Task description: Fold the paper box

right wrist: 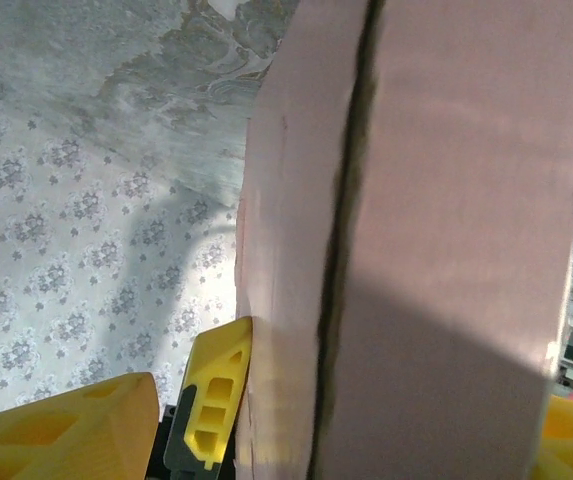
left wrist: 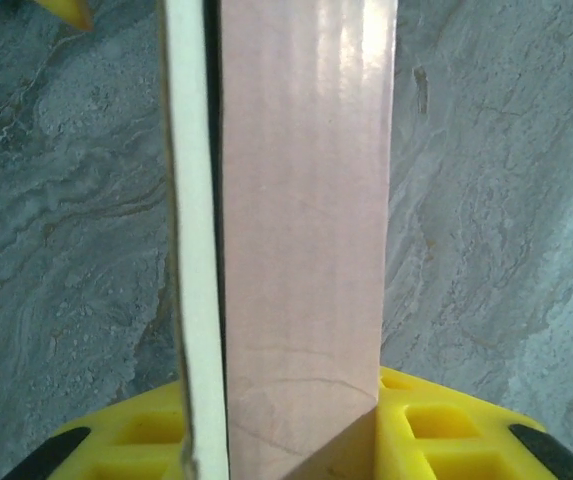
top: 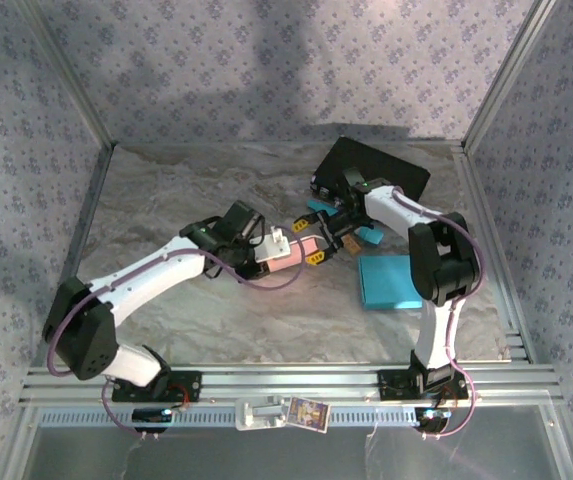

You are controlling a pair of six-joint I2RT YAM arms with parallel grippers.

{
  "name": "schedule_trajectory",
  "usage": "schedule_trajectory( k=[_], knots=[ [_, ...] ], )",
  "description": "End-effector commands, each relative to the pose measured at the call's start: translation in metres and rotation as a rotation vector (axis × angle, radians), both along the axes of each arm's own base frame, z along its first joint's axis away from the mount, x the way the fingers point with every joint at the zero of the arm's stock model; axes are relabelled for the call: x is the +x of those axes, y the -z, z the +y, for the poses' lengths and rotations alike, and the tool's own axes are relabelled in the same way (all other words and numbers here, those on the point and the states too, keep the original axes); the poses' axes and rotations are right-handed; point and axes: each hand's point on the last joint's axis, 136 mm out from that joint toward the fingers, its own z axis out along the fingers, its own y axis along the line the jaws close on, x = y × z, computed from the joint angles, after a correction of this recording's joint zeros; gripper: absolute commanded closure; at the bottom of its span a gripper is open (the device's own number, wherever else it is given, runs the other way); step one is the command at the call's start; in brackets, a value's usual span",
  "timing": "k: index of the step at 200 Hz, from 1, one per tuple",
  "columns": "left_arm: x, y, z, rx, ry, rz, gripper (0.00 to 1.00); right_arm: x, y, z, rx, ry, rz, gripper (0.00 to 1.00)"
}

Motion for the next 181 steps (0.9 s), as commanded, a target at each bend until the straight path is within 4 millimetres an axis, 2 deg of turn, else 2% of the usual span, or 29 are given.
schedule_trajectory(
  k=[1, 36, 51, 105, 116, 140, 181],
  knots=[
    [-0.018, 0.014, 0.003, 0.022, 0.005, 0.168, 0.69, -0.001, -0.007, -0.008, -0.023, 0.035, 0.004, 0.27],
    [-0.015, 0.021, -0.003, 0.013, -0.001, 0.253, 0.7, 0.007, -0.011, -0.016, -0.05, 0.068, -0.032, 0.25],
    [-0.011, 0.022, -0.005, 0.01, -0.019, 0.283, 0.7, 0.012, -0.017, -0.026, -0.084, 0.088, -0.066, 0.25],
    [0.001, 0.028, -0.008, 0.005, -0.062, 0.321, 0.66, 0.028, -0.049, -0.098, -0.372, 0.203, -0.378, 0.24],
    [0.002, 0.029, -0.009, 0.007, -0.066, 0.321, 0.65, 0.026, -0.056, -0.105, -0.437, 0.208, -0.455, 0.24],
    [0.005, 0.029, -0.009, 0.011, -0.077, 0.319, 0.64, 0.015, -0.064, -0.089, -0.502, 0.188, -0.59, 0.29],
    [0.007, 0.029, -0.008, 0.015, -0.082, 0.312, 0.63, -0.003, -0.052, -0.042, -0.546, 0.094, -0.689, 0.39]
  ],
)
